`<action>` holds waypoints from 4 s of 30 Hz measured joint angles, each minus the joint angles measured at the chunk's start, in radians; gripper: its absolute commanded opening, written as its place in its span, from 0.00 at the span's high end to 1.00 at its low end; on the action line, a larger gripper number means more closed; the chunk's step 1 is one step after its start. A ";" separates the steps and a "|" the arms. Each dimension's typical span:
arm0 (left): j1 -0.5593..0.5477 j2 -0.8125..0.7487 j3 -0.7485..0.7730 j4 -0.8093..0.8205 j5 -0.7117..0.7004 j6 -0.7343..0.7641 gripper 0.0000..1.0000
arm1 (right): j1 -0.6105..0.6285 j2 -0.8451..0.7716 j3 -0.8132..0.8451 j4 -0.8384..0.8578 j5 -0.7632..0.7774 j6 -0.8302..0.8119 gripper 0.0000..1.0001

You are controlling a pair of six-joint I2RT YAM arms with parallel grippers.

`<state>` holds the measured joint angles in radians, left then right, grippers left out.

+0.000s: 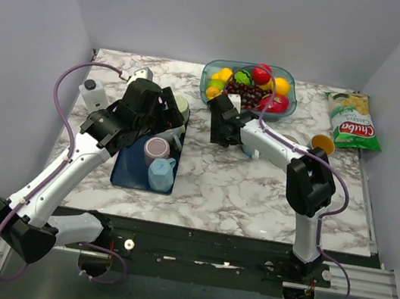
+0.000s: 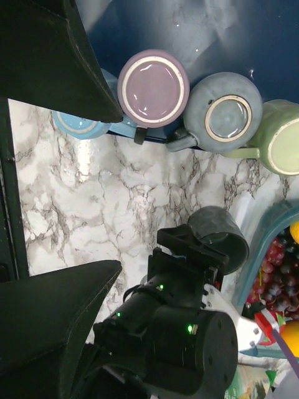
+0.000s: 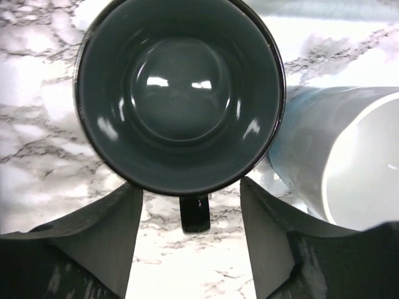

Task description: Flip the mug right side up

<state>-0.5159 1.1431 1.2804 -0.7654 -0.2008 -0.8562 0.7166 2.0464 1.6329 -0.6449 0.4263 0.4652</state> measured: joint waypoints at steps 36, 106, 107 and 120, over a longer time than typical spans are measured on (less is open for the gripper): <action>-0.140 0.122 -0.255 0.109 0.264 -0.166 0.15 | -0.005 -0.580 -0.352 0.041 -0.259 0.034 0.16; -0.058 -0.142 -0.489 -0.143 -0.125 -0.546 0.13 | -0.012 -0.631 -0.449 0.045 -0.320 0.058 0.21; -0.061 -0.138 -0.489 -0.144 -0.125 -0.570 0.13 | -0.012 -0.633 -0.449 0.045 -0.320 0.058 0.21; -0.089 0.089 -0.314 -0.279 -0.185 -0.908 0.11 | -0.012 -0.741 -0.545 0.053 -0.338 0.058 0.21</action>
<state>-0.6048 1.2320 0.9661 -1.0447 -0.3862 -1.7641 0.7048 1.3056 1.0878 -0.5919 0.0883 0.5236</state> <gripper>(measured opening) 0.887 0.787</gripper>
